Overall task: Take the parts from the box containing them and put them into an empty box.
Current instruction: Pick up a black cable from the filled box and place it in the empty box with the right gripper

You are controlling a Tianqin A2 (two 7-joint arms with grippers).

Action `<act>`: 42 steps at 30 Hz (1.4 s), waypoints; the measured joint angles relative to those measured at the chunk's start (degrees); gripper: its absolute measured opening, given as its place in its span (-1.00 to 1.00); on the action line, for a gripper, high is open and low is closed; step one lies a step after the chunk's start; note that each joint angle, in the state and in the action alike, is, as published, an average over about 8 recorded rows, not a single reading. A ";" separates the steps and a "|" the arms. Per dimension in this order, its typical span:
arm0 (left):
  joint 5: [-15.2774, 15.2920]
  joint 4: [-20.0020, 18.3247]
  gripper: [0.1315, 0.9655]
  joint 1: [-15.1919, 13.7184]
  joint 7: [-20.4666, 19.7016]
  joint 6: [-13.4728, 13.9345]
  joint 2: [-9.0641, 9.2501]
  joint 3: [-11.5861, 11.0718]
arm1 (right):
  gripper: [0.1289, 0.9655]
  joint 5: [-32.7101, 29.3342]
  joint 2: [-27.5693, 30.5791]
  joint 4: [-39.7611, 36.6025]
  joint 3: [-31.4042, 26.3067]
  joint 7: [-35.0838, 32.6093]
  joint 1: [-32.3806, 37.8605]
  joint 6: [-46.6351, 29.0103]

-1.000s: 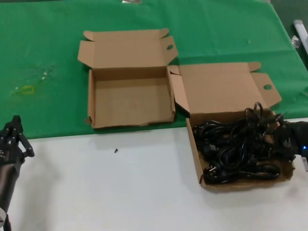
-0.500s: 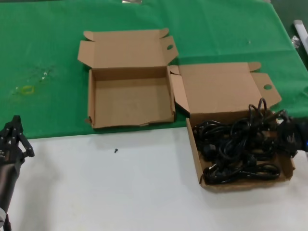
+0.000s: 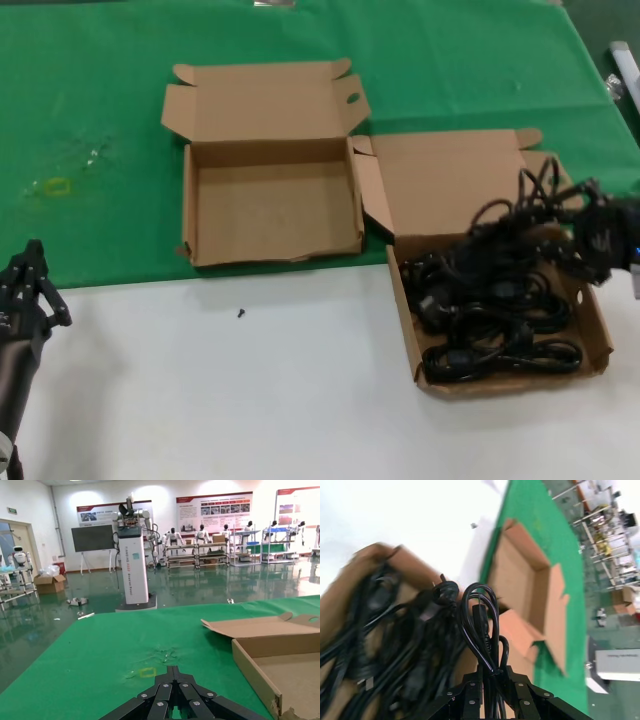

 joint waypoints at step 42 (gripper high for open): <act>0.00 0.00 -0.97 0.00 0.00 0.00 0.00 0.00 | -0.78 -10.73 -24.97 -10.02 -14.74 6.19 19.21 9.04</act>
